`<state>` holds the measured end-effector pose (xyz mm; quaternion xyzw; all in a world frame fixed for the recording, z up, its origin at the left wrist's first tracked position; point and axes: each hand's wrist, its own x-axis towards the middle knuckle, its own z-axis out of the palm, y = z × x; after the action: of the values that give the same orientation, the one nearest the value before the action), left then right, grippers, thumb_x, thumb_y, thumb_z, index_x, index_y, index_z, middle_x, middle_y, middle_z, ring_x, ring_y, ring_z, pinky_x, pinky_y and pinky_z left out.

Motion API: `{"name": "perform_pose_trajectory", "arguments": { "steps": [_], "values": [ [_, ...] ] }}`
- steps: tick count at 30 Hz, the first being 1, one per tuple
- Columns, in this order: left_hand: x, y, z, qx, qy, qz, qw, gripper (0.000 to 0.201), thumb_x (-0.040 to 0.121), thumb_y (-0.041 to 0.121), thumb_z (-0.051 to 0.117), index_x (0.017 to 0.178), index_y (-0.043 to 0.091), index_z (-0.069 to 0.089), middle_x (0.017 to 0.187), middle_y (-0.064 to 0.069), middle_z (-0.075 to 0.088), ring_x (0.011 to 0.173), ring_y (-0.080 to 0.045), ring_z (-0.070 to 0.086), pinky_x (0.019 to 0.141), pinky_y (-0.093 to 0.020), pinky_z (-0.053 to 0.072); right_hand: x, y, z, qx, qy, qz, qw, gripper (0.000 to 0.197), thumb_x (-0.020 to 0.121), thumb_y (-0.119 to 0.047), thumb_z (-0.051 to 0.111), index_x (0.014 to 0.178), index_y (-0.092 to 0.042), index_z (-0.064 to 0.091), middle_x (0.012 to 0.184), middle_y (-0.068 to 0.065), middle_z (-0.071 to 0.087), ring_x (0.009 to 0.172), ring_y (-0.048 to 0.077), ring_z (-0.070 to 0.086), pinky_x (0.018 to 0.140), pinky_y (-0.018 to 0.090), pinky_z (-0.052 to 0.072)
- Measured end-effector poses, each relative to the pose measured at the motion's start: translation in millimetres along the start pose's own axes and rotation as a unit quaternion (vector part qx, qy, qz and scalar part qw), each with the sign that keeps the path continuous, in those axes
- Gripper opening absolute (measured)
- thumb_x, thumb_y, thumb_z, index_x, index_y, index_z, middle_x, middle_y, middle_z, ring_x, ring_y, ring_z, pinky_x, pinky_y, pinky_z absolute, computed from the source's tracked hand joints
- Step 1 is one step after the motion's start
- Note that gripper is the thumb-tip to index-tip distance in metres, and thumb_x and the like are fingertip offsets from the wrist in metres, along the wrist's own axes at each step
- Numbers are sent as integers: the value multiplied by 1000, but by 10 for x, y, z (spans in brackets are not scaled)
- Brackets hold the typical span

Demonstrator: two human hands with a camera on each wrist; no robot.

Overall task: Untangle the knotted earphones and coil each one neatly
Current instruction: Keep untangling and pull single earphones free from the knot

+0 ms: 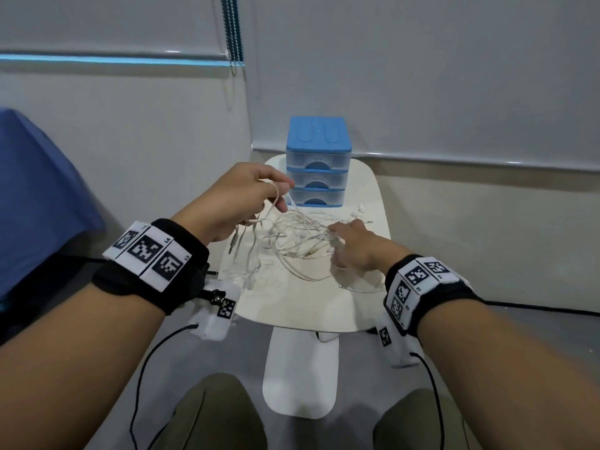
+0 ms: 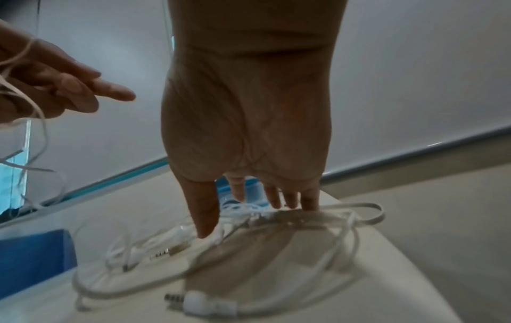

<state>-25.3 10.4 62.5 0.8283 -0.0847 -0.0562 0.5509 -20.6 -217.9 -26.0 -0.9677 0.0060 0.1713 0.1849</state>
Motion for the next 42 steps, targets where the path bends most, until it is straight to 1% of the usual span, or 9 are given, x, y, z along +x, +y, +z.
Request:
{"name": "perform_pose_trajectory", "arguments": {
  "steps": [3, 6, 10, 13, 17, 24, 33, 38, 42],
  "values": [
    [-152, 202, 14, -45, -3, 43, 998, 17, 101, 15, 62, 111, 13, 75, 71, -2, 70, 51, -13, 30, 42, -19, 25, -106, 14, -111, 56, 44, 3, 997, 89, 89, -25, 73, 161, -29, 20, 163, 12, 20, 144, 37, 35, 115, 45, 37],
    [-255, 332, 45, -107, 2, 76, 991, 19, 103, 15, 59, 112, 11, 75, 70, -2, 68, 50, -12, 29, 43, -21, 21, -378, -102, -193, 169, 135, -76, 973, 73, 87, -7, 66, 152, -29, 40, 151, 5, 39, 141, 27, 39, 106, 37, 40],
    [-382, 384, 119, -209, 0, 96, 973, 23, 106, 16, 53, 113, 9, 74, 71, -4, 65, 43, -8, 25, 39, -20, 19, -875, -351, -126, 469, -31, -241, 849, 79, 64, 5, 55, 138, -21, 58, 137, 9, 63, 130, 19, 55, 89, 28, 46],
    [-458, 355, 189, -237, 7, 94, 967, 23, 107, 14, 51, 114, 8, 73, 71, -3, 64, 44, -8, 24, 39, -18, 21, -1089, -451, -10, 508, -89, -304, 801, 68, 74, 5, 61, 140, -11, 55, 125, 23, 66, 121, 25, 60, 92, 36, 43],
    [-591, 233, 230, -279, 21, 83, 957, 21, 105, 8, 53, 117, 6, 71, 72, -2, 64, 48, -7, 37, 43, -17, 36, -1157, -475, 130, 514, -27, -271, 814, 6, 97, -10, 65, 101, -9, 69, 82, 11, 70, 96, 37, 71, 85, 43, 47],
    [-887, -292, 162, -311, -20, 83, 946, 42, 96, -7, 58, 133, 11, 65, 113, -11, 71, 97, -18, 70, 86, -27, 58, -1262, -307, 164, 550, 41, -176, 815, 24, 105, -11, 52, 87, -8, 67, 62, 10, 52, 63, 24, 64, 67, 32, 43],
    [-950, -380, 387, -175, -108, 36, 978, 38, 92, 19, 71, 130, 24, 67, 102, -5, 74, 78, -12, 61, 73, -26, 44, -1323, -215, 159, 529, 53, -172, 829, 28, 105, -14, 51, 84, -11, 69, 55, 5, 49, 57, 23, 56, 60, 31, 36],
    [-935, -381, 457, -98, -109, 69, 987, 12, 97, 16, 68, 95, 22, 78, 72, 2, 62, 66, -9, 46, 62, -22, 37, -1338, -174, 54, 517, 65, -188, 833, 30, 104, -16, 53, 80, -13, 71, 56, 6, 46, 56, 21, 53, 59, 30, 37],
    [-918, -373, 448, -140, -71, 63, 986, 22, 98, 23, 63, 78, 25, 72, 83, 2, 69, 81, -12, 57, 78, -30, 41, -1295, -131, 56, 491, 73, -186, 848, 22, 102, -16, 60, 84, -9, 71, 64, 8, 51, 62, 22, 53, 64, 33, 38]
  ]
}}
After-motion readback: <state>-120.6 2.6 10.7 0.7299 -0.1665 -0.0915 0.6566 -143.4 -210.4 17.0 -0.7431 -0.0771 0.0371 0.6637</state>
